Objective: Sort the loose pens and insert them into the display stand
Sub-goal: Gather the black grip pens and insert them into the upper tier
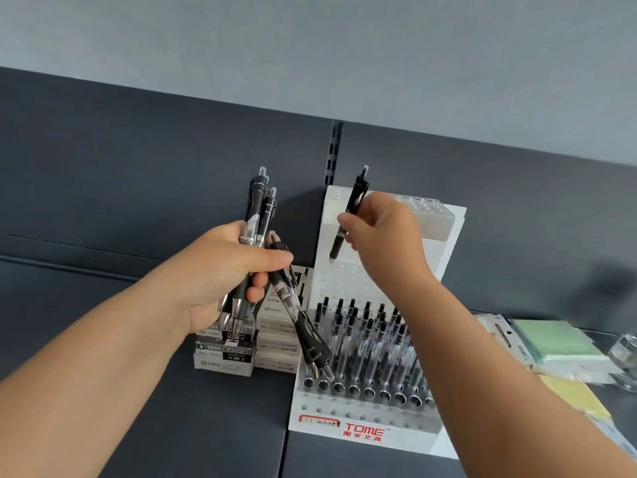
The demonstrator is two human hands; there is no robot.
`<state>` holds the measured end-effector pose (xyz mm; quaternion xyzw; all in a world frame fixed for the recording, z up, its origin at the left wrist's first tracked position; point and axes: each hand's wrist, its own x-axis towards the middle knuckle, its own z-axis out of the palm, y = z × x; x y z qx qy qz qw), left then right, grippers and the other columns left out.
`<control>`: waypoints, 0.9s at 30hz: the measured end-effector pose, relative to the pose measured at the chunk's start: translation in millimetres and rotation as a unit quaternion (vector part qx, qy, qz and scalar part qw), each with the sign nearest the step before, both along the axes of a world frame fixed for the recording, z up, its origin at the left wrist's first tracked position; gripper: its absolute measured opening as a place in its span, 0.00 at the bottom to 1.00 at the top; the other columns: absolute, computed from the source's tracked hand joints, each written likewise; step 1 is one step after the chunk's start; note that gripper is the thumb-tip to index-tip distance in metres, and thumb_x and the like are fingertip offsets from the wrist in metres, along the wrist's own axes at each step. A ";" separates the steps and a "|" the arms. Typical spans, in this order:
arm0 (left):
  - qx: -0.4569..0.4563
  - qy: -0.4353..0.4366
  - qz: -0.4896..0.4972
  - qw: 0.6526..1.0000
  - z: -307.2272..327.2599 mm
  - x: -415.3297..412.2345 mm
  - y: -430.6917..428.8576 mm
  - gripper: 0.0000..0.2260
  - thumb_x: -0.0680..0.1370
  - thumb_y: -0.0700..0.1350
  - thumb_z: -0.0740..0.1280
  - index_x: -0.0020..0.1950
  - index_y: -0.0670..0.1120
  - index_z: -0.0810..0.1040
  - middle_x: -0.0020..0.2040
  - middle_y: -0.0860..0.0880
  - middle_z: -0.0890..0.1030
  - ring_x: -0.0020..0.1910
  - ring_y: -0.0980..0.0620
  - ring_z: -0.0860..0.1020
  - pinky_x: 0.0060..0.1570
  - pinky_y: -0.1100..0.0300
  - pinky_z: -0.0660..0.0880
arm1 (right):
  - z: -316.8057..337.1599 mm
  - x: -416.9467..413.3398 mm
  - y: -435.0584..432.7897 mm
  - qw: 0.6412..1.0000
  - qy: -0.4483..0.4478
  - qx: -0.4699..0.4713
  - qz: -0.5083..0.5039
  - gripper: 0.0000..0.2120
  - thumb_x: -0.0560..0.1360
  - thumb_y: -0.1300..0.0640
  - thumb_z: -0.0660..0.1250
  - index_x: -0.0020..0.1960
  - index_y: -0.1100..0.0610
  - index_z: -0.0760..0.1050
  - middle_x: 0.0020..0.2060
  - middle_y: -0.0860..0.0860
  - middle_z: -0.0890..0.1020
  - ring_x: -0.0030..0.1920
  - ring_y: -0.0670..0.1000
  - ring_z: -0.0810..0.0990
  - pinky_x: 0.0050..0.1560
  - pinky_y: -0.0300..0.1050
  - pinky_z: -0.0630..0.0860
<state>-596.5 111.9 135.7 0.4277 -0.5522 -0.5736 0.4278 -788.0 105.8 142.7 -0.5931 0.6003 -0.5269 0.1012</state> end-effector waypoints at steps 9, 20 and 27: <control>0.008 -0.005 -0.017 1.000 -3.1 2.3 -5.5 0.10 0.72 0.37 0.72 0.50 0.44 0.75 0.35 0.44 0.73 0.25 0.53 0.68 0.22 0.64 0.68 | -18.4 9.4 -21.2 0.987 0.118 0.097 -0.054 0.11 0.75 0.53 0.68 0.37 0.58 0.72 0.32 0.53 0.80 0.36 0.54 0.79 0.34 0.45 0.74; 0.022 0.027 -0.019 0.999 -4.5 5.1 -9.8 0.11 0.72 0.35 0.72 0.49 0.43 0.74 0.33 0.46 0.75 0.23 0.57 0.68 0.20 0.65 0.68 | -18.8 11.9 -20.0 0.972 0.150 0.160 -0.080 0.18 0.75 0.50 0.68 0.31 0.56 0.68 0.24 0.49 0.71 0.26 0.49 0.69 0.28 0.40 0.64; 0.023 0.029 -0.019 0.999 -0.9 -4.9 -11.1 0.13 0.70 0.35 0.74 0.48 0.44 0.73 0.29 0.49 0.73 0.24 0.56 0.68 0.20 0.65 0.67 | 7.3 19.3 15.2 0.992 -0.017 0.098 0.074 0.07 0.76 0.53 0.67 0.42 0.54 0.76 0.36 0.50 0.81 0.33 0.46 0.75 0.36 0.41 0.71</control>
